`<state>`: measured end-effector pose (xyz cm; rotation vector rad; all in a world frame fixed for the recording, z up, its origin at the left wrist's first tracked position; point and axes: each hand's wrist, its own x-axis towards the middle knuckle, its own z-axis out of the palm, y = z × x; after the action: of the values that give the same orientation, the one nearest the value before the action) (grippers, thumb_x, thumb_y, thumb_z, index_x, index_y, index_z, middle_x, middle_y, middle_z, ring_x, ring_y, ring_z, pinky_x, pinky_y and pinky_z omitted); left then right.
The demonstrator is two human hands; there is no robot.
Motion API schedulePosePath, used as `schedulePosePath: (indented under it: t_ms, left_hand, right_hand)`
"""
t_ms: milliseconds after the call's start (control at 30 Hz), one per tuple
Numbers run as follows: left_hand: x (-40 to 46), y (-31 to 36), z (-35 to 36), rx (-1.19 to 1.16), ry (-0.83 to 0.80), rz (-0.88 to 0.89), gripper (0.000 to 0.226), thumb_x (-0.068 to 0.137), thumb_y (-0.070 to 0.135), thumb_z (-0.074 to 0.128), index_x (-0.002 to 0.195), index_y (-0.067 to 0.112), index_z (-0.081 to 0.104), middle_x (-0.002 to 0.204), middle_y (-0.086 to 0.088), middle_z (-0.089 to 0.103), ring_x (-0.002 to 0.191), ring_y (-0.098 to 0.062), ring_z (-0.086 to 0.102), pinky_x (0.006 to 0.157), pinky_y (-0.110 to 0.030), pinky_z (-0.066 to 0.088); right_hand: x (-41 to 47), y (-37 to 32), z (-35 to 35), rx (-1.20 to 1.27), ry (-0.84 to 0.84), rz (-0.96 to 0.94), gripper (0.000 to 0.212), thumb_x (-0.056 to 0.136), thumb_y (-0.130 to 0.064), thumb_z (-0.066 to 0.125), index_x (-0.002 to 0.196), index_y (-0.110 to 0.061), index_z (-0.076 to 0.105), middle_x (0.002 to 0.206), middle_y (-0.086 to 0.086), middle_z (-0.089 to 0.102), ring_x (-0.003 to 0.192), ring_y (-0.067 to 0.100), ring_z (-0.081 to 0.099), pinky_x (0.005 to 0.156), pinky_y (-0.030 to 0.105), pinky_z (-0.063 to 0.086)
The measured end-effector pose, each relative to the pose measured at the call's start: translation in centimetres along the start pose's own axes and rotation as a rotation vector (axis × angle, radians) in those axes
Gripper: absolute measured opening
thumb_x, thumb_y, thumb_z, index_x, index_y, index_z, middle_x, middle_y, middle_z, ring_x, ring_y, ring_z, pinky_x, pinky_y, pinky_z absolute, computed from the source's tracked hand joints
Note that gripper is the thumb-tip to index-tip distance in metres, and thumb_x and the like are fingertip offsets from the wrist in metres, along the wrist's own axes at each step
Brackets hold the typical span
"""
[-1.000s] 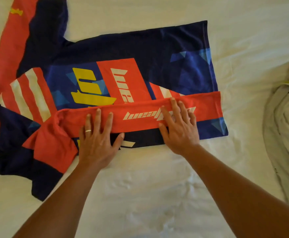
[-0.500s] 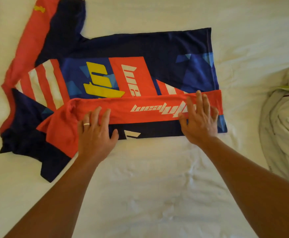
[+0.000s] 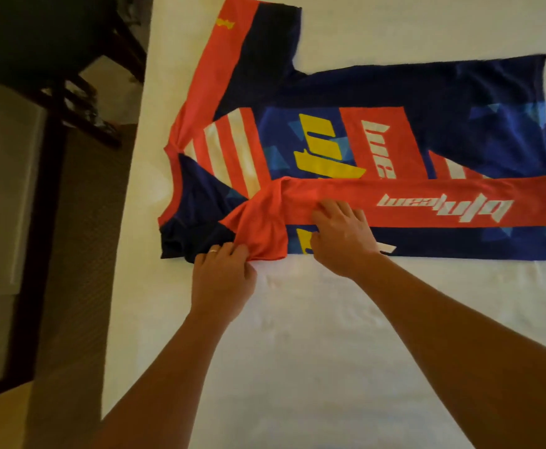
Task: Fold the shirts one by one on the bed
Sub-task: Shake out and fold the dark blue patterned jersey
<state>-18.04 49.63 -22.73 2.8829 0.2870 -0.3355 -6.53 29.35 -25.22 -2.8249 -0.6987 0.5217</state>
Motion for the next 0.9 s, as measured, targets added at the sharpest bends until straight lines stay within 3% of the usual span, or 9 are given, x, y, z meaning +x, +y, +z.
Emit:
schedulePosePath:
  t_ms: [100, 233, 300, 367, 433, 567, 667, 767, 900]
  left_hand:
    - [2.3, -2.1, -3.1, -0.229, -0.124, -0.076, 0.017, 0.090, 0.024, 0.057, 0.076, 0.019, 0.050, 0.068, 0.000, 0.058, 0.067, -0.027, 0.059, 0.063, -0.041, 0.048]
    - [9.0, -3.9, -8.1, -0.199, -0.227, 0.002, 0.004, 0.089, 0.024, 0.058, 0.087, 0.023, 0.060, 0.079, 0.006, 0.064, 0.080, -0.022, 0.062, 0.062, -0.034, 0.040]
    - [12.2, -4.0, -10.4, -0.175, -0.225, 0.085, 0.012, 0.092, 0.020, 0.055, 0.096, 0.024, 0.065, 0.090, 0.007, 0.065, 0.089, -0.021, 0.062, 0.066, -0.033, 0.038]
    - [15.0, -3.9, -11.8, -0.164, -0.156, 0.143, 0.018, 0.093, 0.017, 0.052, 0.101, 0.024, 0.067, 0.097, 0.004, 0.068, 0.094, -0.023, 0.062, 0.070, -0.033, 0.039]
    - [17.1, -3.9, -12.7, -0.174, 0.012, 0.193, 0.020, 0.093, 0.016, 0.052, 0.101, 0.024, 0.069, 0.101, 0.001, 0.070, 0.097, -0.026, 0.064, 0.077, -0.037, 0.045]
    - [18.7, -5.2, -12.7, -0.286, 0.369, 0.102, 0.029, 0.091, 0.022, 0.058, 0.118, 0.022, 0.066, 0.116, -0.003, 0.064, 0.106, -0.029, 0.059, 0.089, -0.046, 0.047]
    - [16.4, -7.2, -10.4, -0.452, 0.417, -0.061, 0.033, 0.089, 0.027, 0.059, 0.121, 0.020, 0.064, 0.115, -0.005, 0.061, 0.102, -0.028, 0.058, 0.086, -0.049, 0.049]
    - [12.0, -9.3, -6.9, -0.499, 0.292, -0.283, 0.033, 0.092, 0.029, 0.061, 0.124, 0.020, 0.061, 0.115, -0.006, 0.060, 0.104, -0.027, 0.057, 0.088, -0.046, 0.048]
    - [6.1, -10.4, -3.1, -0.340, 0.142, -0.490, 0.037, 0.092, 0.038, 0.062, 0.124, 0.019, 0.061, 0.113, -0.007, 0.061, 0.102, -0.029, 0.056, 0.083, -0.041, 0.042]
  right_hand:
    - [1.3, -1.8, 0.0, -0.003, 0.052, 0.046, 0.030, 0.079, -0.018, 0.063, 0.108, -0.012, 0.065, 0.124, 0.012, 0.057, 0.110, 0.037, 0.052, 0.086, 0.046, 0.042]
    - [3.2, -4.5, -1.0, 0.138, 0.062, -0.073, 0.077, 0.070, -0.023, 0.071, 0.143, -0.020, 0.046, 0.138, 0.007, 0.047, 0.116, 0.037, 0.052, 0.084, 0.049, 0.049]
    - [4.8, -6.1, -1.5, 0.126, 0.075, -0.074, 0.088, 0.069, -0.032, 0.077, 0.147, -0.025, 0.039, 0.139, 0.007, 0.044, 0.113, 0.035, 0.050, 0.083, 0.048, 0.049]
    - [6.7, -7.7, -1.7, 0.145, 0.206, -0.065, 0.059, 0.073, -0.036, 0.077, 0.127, -0.019, 0.059, 0.119, 0.012, 0.052, 0.099, 0.038, 0.052, 0.078, 0.047, 0.050]
    - [9.1, -9.0, -2.6, 0.246, 0.371, 0.000, 0.023, 0.083, -0.032, 0.065, 0.087, -0.010, 0.068, 0.092, 0.016, 0.055, 0.083, 0.039, 0.054, 0.069, 0.045, 0.049]
    - [14.1, -9.0, -5.2, 0.686, 0.233, 0.397, 0.023, 0.088, -0.024, 0.062, 0.068, -0.014, 0.061, 0.067, 0.005, 0.060, 0.072, 0.032, 0.059, 0.061, 0.037, 0.041]
    - [16.5, -7.8, -5.1, 0.858, 0.328, 0.536, 0.017, 0.084, -0.031, 0.063, 0.092, -0.018, 0.072, 0.086, 0.009, 0.071, 0.087, 0.030, 0.067, 0.083, 0.044, 0.054]
    - [16.1, -8.2, -4.0, 0.743, 0.351, 0.566, 0.049, 0.091, -0.025, 0.066, 0.137, -0.011, 0.054, 0.122, 0.012, 0.061, 0.114, 0.030, 0.058, 0.100, 0.037, 0.041]
    - [15.5, -9.5, -2.2, 0.406, 0.470, 0.332, 0.038, 0.088, -0.019, 0.060, 0.124, -0.007, 0.063, 0.121, 0.019, 0.056, 0.112, 0.041, 0.051, 0.095, 0.047, 0.040]
